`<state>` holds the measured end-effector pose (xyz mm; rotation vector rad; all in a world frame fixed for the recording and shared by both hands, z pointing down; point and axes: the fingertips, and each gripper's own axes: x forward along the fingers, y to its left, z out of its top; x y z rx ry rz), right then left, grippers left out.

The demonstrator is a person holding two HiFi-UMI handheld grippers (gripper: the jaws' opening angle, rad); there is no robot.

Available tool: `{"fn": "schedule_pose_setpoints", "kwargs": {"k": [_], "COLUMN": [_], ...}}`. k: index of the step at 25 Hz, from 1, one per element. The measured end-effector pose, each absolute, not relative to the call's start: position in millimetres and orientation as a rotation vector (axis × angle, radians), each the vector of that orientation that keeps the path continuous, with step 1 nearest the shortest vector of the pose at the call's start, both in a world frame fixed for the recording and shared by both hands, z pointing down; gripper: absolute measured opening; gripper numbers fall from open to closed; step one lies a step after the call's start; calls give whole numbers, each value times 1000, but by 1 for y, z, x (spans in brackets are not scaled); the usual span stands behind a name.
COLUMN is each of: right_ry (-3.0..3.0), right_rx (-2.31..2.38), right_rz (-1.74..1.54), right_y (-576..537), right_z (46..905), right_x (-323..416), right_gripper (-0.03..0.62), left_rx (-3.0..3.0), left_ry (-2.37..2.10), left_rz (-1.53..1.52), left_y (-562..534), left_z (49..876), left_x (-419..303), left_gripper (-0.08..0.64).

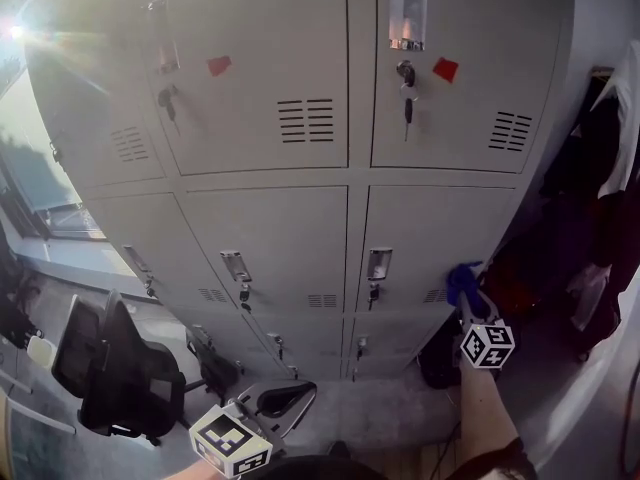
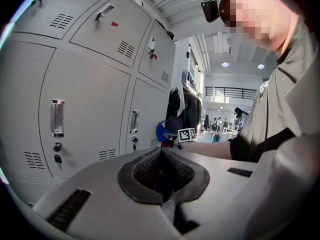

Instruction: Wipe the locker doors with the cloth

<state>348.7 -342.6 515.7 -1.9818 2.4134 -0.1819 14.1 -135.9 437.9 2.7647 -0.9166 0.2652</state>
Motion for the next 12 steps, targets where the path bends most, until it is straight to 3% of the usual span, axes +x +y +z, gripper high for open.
{"fn": "schedule_pose_setpoints", "kwargs": {"k": [6, 12], "right_ry": [2295, 2355], "right_rx": [-2047, -1939], "right_rz": [-260, -290], "right_y": [-336, -324], "right_z": [527, 538], "right_x": [380, 338], "right_gripper": [78, 78], "left_rx": [2779, 2779], "left_ry": [-884, -893], "left_rz": [293, 296], "left_y": [-135, -132], "left_z": [440, 439], "left_x": [27, 23], "left_gripper": [8, 8]}}
